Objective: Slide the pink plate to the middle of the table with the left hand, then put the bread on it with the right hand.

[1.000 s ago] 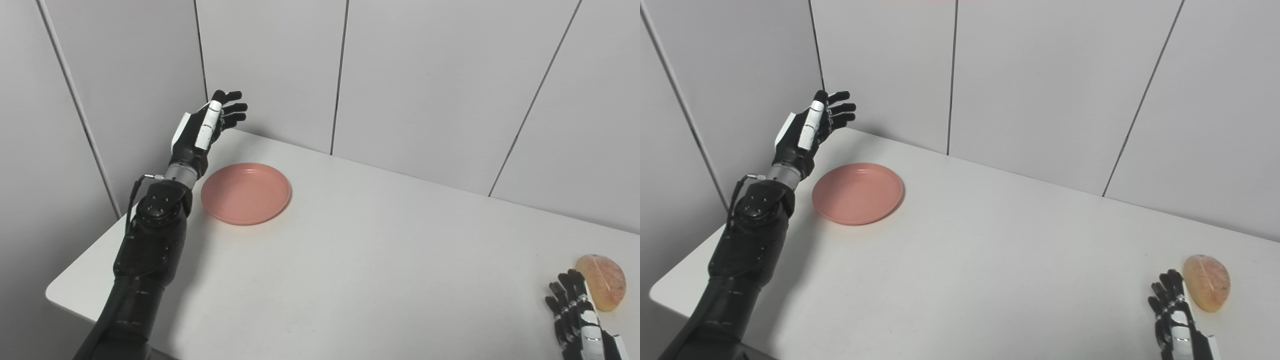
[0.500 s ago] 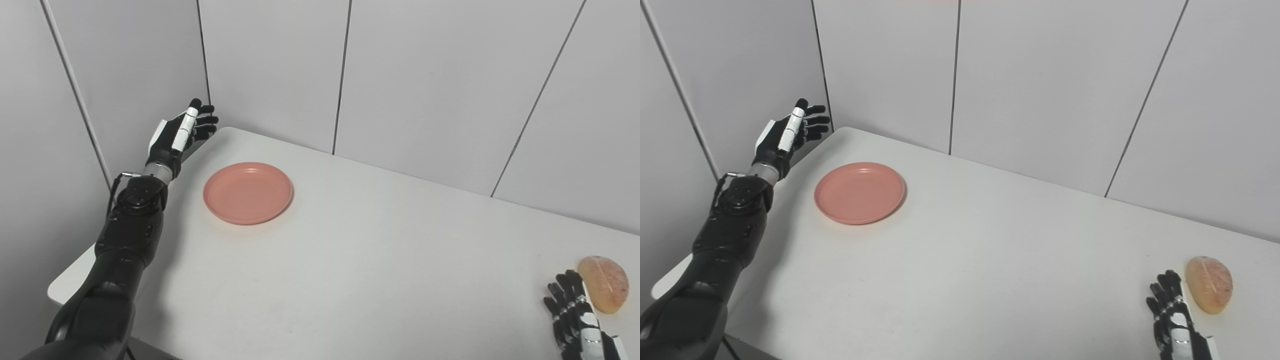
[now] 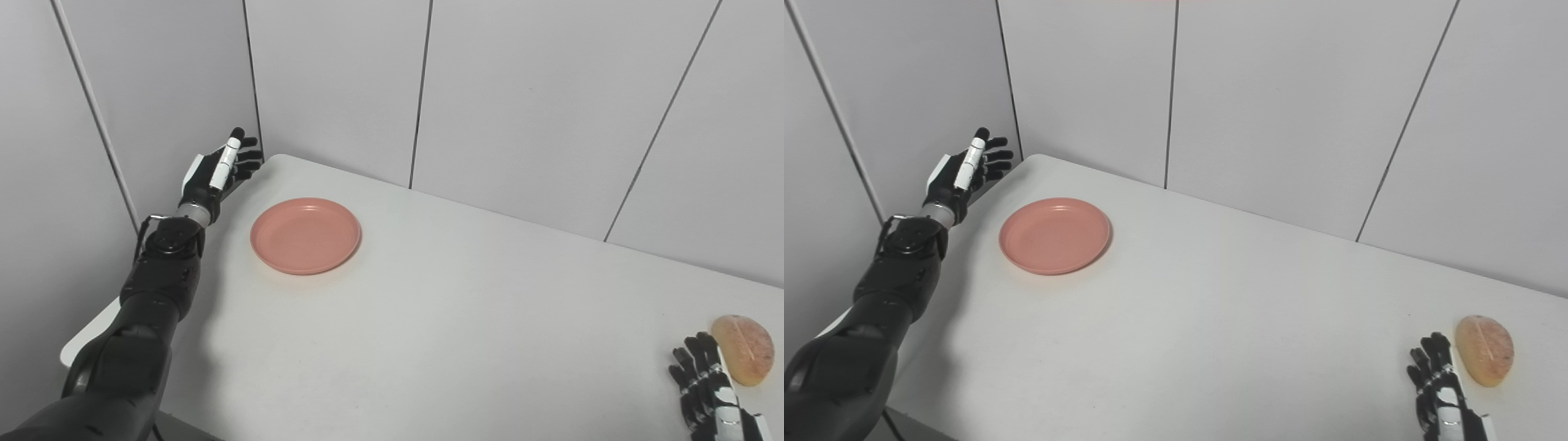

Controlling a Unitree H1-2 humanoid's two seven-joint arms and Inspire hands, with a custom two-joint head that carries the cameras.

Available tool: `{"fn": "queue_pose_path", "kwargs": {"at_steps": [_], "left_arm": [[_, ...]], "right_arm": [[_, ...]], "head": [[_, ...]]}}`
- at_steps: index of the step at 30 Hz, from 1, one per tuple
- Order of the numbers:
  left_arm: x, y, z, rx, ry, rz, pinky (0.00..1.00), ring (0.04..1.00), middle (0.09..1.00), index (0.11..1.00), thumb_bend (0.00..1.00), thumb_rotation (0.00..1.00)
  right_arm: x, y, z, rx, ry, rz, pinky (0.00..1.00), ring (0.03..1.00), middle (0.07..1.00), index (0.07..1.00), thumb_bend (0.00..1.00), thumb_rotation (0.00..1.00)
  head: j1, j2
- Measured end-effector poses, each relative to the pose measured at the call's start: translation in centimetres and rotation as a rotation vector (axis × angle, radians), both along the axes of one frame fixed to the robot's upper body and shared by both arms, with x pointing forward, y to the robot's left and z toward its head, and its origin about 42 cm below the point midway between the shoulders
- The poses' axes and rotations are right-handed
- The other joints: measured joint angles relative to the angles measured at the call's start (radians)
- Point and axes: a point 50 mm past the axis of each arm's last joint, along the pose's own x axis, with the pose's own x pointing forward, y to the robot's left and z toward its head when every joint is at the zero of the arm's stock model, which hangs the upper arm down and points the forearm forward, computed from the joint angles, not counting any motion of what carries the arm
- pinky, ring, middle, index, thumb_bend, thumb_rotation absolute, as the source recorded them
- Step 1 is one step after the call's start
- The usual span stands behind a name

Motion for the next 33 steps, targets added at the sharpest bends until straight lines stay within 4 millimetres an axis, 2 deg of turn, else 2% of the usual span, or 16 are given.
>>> {"fn": "queue_pose_path", "kwargs": {"at_steps": [6,14,18,25,33], "left_arm": [[0.3,-1.5,-1.4,-0.041,0.01,-0.014,0.81,0.776,0.769,0.774,0.78,1.0],[0.1,-2.8,-3.9,-0.092,0.044,-0.014,0.78,0.761,0.757,0.752,0.76,1.0],[0.2,-3.4,-4.5,-0.117,0.026,-0.011,0.77,0.76,0.756,0.751,0.78,1.0],[0.5,-3.9,-4.9,-0.104,0.039,-0.03,0.78,0.774,0.77,0.772,0.75,1.0],[0.7,-4.9,-5.2,-0.126,0.025,-0.053,0.79,0.774,0.776,0.776,0.77,1.0]], "right_arm": [[0.0,0.0,0.1,0.0,-0.003,-0.001,1.0,0.976,0.992,0.99,0.74,0.96],[-0.3,-0.1,0.2,0.003,-0.006,-0.015,0.99,0.974,0.989,0.989,0.76,0.95],[-0.5,-0.1,0.2,0.003,-0.008,-0.016,0.99,0.971,0.985,0.988,0.78,0.95],[-0.8,-0.2,0.2,0.002,-0.007,-0.027,0.99,0.972,0.985,0.99,0.79,0.95],[-0.8,-0.2,0.2,0.002,-0.007,-0.027,0.99,0.968,0.981,0.987,0.8,0.95]], "head": [[-0.005,0.006],[-0.006,0.015],[-0.009,0.023],[-0.006,0.026],[-0.009,0.028]]}}
